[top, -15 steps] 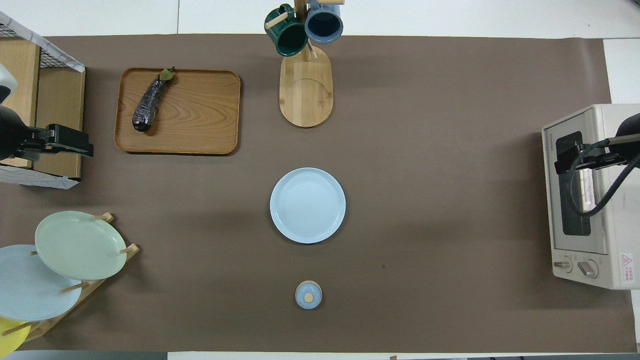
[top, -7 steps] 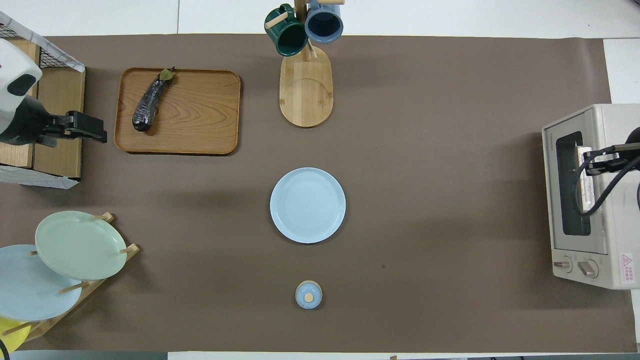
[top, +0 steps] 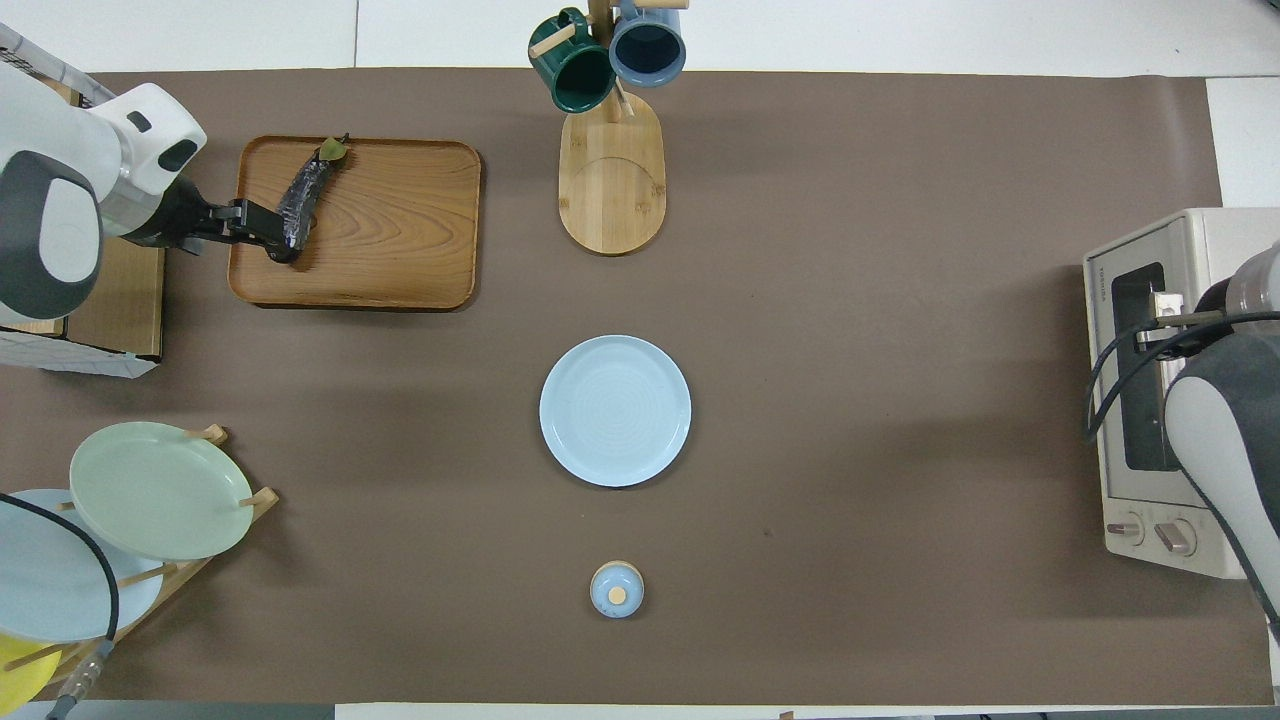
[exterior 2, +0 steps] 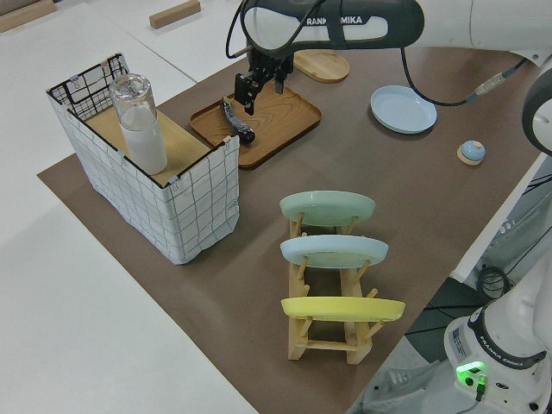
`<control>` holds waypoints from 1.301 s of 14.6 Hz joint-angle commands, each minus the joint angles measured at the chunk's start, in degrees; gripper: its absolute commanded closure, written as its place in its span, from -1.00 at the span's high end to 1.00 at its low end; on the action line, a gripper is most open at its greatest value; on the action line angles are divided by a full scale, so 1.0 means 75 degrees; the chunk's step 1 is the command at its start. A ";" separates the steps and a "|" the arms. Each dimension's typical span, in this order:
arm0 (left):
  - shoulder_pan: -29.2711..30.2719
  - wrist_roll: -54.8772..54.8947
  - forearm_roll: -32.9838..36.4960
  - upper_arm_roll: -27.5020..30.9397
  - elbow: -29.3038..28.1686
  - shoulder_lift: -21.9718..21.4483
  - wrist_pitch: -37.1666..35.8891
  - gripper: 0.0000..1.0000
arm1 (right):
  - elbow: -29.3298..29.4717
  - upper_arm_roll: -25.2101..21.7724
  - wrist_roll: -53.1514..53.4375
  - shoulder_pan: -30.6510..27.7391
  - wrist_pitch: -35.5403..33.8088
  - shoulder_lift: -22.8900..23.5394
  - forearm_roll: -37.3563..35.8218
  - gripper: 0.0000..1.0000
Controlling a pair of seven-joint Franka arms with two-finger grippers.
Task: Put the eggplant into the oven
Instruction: 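Reach the left gripper to the eggplant while the right gripper reaches the oven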
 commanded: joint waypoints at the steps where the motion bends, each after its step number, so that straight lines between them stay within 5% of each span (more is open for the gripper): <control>1: 0.0099 0.0459 0.0163 -0.0005 0.0252 0.0691 0.0595 1.00 | -0.0264 0.0055 0.0090 -0.0210 0.0266 -0.0007 -0.0293 -1.00; 10: -0.0018 0.0846 0.0562 -0.0028 0.0078 0.1209 0.1428 1.00 | -0.0498 0.0078 0.0078 -0.0199 0.0523 -0.0007 -0.0435 -1.00; 19: -0.0088 0.1489 0.0620 -0.0029 0.0100 0.1267 0.1721 1.00 | -0.1307 0.0137 0.0171 0.0093 0.2023 0.0332 0.0468 -1.00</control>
